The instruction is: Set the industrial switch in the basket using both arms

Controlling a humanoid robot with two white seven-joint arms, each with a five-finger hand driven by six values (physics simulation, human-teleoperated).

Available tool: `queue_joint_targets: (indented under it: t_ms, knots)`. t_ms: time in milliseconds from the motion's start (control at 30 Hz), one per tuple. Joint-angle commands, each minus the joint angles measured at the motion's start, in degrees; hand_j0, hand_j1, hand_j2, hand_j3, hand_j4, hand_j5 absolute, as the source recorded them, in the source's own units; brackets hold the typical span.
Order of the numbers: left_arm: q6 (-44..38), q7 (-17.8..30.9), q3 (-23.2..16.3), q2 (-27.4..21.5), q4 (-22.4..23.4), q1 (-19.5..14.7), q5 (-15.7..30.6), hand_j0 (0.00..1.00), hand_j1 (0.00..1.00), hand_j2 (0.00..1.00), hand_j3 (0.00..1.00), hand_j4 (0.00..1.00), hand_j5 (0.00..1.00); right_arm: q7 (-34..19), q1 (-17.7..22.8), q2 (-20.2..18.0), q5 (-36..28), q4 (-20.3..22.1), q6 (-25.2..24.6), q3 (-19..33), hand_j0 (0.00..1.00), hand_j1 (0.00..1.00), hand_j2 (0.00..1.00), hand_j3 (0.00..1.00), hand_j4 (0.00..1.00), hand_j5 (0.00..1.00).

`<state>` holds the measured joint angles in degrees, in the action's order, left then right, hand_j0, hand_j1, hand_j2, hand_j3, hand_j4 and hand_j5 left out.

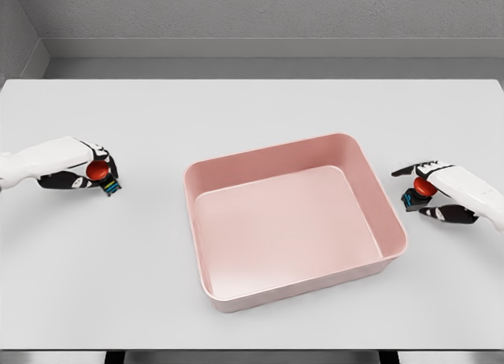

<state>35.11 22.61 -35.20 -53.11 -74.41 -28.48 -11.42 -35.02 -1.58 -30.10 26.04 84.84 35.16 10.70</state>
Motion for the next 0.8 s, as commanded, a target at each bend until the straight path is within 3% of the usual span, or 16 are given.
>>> queue_joint_targets:
  t_ms: [0,133,367,767]
  knots:
    - [-0.1,0.0,0.1,-0.2,-1.0,0.0,0.5,0.5,0.5,0.5,0.5,0.5,0.5,0.0,0.0,0.0,-0.5,0.2,-0.2,0.0,0.53,0.53,0.53,0.53,0.53,0.53]
    - [-0.1,0.0,0.1,-0.9,-1.9,-0.1,1.1,0.5,0.5,0.5,0.5,0.5,0.5,0.0,0.0,0.0,-0.5,0.3,-0.2,-0.1,0.46,0.46,0.46,0.46,0.46,0.46]
    - [-0.1,0.0,0.6,-2.1,-4.5,-0.2,2.5,0.5,0.5,0.5,0.5,0.5,0.5,0.0,0.0,-0.1,-0.8,0.4,-0.2,0.1,0.43,0.43,0.43,0.43,0.43,0.43]
    - [-0.1,0.0,0.8,-2.9,-8.9,-0.4,4.1,0.5,0.5,0.5,0.5,0.5,0.5,0.0,-2.0,-0.1,-1.3,1.0,-0.2,-0.2,0.43,0.43,0.43,0.43,0.43,0.43]
